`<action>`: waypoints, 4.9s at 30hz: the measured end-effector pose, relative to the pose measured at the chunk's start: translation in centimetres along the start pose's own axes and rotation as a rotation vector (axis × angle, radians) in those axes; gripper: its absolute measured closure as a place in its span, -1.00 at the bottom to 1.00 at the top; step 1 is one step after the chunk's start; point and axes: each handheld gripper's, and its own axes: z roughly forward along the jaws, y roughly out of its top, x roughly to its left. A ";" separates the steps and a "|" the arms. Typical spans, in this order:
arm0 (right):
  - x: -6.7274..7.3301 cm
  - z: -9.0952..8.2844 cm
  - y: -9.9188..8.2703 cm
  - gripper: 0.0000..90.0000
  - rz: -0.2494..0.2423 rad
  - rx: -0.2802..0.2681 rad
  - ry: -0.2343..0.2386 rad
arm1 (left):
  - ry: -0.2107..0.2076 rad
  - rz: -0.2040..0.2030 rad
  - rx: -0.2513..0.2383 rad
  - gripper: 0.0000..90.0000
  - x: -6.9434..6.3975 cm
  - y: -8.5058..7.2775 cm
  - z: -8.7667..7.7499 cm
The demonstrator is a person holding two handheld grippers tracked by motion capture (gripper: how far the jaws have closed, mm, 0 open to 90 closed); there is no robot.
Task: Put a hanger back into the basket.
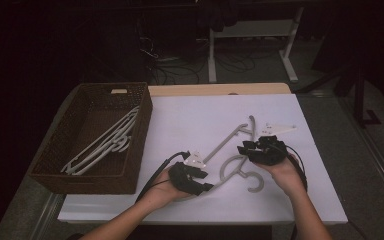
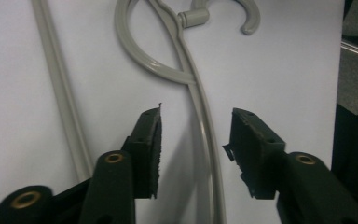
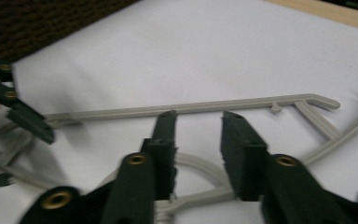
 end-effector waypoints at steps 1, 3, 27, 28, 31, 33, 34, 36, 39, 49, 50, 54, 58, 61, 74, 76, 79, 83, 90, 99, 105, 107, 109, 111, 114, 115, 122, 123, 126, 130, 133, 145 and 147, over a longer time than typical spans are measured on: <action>-0.4 0.6 0.4 0.63 -0.001 0.022 -0.010 | -0.004 -0.004 -0.005 0.10 0.0 0.0 0.0; -1.4 1.8 1.0 0.76 0.009 0.058 -0.008 | -0.008 -0.009 -0.011 0.06 0.1 0.0 0.1; -6.8 11.7 4.9 0.98 -0.021 0.350 -0.076 | -0.028 0.001 -0.003 -0.01 0.1 0.1 0.9; -6.7 11.7 5.0 0.99 -0.027 0.357 -0.083 | -0.028 0.001 -0.002 -0.01 0.0 0.2 1.0; -6.6 11.9 5.1 0.99 -0.029 0.370 -0.087 | -0.029 0.008 0.007 -0.01 0.0 0.3 1.3; -6.8 11.9 5.1 0.99 -0.021 0.375 -0.082 | -0.028 0.012 0.009 -0.01 0.0 0.5 1.6; -6.8 12.0 5.1 0.99 -0.018 0.376 -0.078 | -0.029 0.015 0.012 0.00 0.1 0.7 1.8; -6.9 12.0 5.2 0.99 -0.016 0.382 -0.074 | -0.035 0.016 0.017 0.01 0.1 1.1 2.3; -6.9 12.1 5.4 0.99 -0.010 0.397 -0.072 | -0.045 0.019 0.030 0.06 0.2 1.6 3.1; -6.5 12.5 5.9 1.00 -0.037 0.441 -0.093 | -0.082 0.016 0.083 0.34 0.2 2.2 4.5; -6.4 12.5 5.9 1.00 -0.035 0.439 -0.094 | -0.088 0.016 0.084 0.35 0.2 2.3 4.6; -6.4 12.8 5.9 1.00 -0.040 0.435 -0.091 | -0.086 0.019 0.090 0.51 0.3 2.5 4.7; -6.1 13.1 5.9 0.99 -0.065 0.462 -0.097 | -0.072 0.000 0.084 0.75 0.7 2.4 4.8; -5.8 13.2 6.0 0.99 -0.077 0.477 -0.111 | -0.081 -0.015 0.083 0.79 0.9 2.4 4.8; -6.6 8.5 6.8 0.33 0.022 0.327 -0.060 | -0.088 -0.027 0.086 0.83 1.3 2.3 4.3; -6.6 7.2 6.7 0.18 0.037 0.287 -0.056 | -0.093 -0.038 0.077 0.83 1.6 2.3 3.9; -6.3 5.3 6.3 0.04 0.052 0.223 -0.062 | -0.089 -0.054 0.065 0.83 2.0 2.2 3.2; -5.8 2.9 5.5 -0.11 0.068 0.144 -0.064 | -0.087 -0.071 0.052 0.83 2.7 2.1 2.4; -4.4 -0.9 4.2 -0.24 0.057 0.050 -0.059 | -0.073 -0.084 0.019 0.83 3.6 2.5 0.4; -2.8 -4.4 1.6 -0.32 0.036 -0.026 -0.068 | -0.056 -0.117 -0.012 0.83 4.6 4.0 -2.4; -1.8 -4.4 -0.4 -0.40 0.033 -0.007 -0.038 | -0.022 -0.133 -0.031 0.83 5.4 5.6 -5.4; -1.4 -4.3 -1.1 -0.43 0.031 0.001 -0.037 | -0.018 -0.137 -0.031 0.83 5.6 6.1 -6.4; -1.2 -4.2 -1.7 -0.44 0.040 0.002 -0.033 | -0.009 -0.142 -0.033 0.83 5.8 6.7 -7.5; -1.0 -4.0 -2.3 -0.46 0.039 0.000 -0.038 | -0.008 -0.142 -0.043 0.83 6.0 7.2 -8.6; -0.6 -3.9 -3.0 -0.50 0.048 -0.003 -0.035 | 0.004 -0.142 -0.057 0.83 6.4 7.8 -10.4; -0.5 -3.9 -3.2 -0.50 0.048 -0.004 -0.032 | 0.010 -0.142 -0.060 0.83 6.6 7.9 -11.1; 0.1 -3.5 -4.1 -0.59 0.047 -0.003 -0.030 | 0.061 -0.164 -0.080 0.83 8.5 7.3 -15.7; 0.2 -3.4 -4.1 -0.59 0.046 0.000 -0.029 | 0.067 -0.170 -0.081 0.83 8.7 7.1 -16.3; 0.6 -3.2 -4.3 -0.62 0.039 0.007 -0.026 | 0.101 -0.169 -0.078 0.83 9.4 6.1 -18.3; 1.0 -3.0 -4.4 -0.63 0.030 0.014 -0.030 | 0.143 -0.186 -0.095 0.83 10.4 4.3 -20.9; 1.1 -2.9 -4.3 -0.63 0.032 0.011 -0.031 | 0.168 -0.207 -0.103 0.83 11.1 2.5 -22.6; 0.5 -2.8 -4.6 -0.63 0.041 0.023 -0.054 | 0.207 -0.290 -0.085 0.82 14.5 -5.5 -26.2; 0.4 -2.8 -4.7 -0.63 0.046 0.024 -0.056 | 0.209 -0.303 -0.087 0.82 14.7 -6.6 -26.6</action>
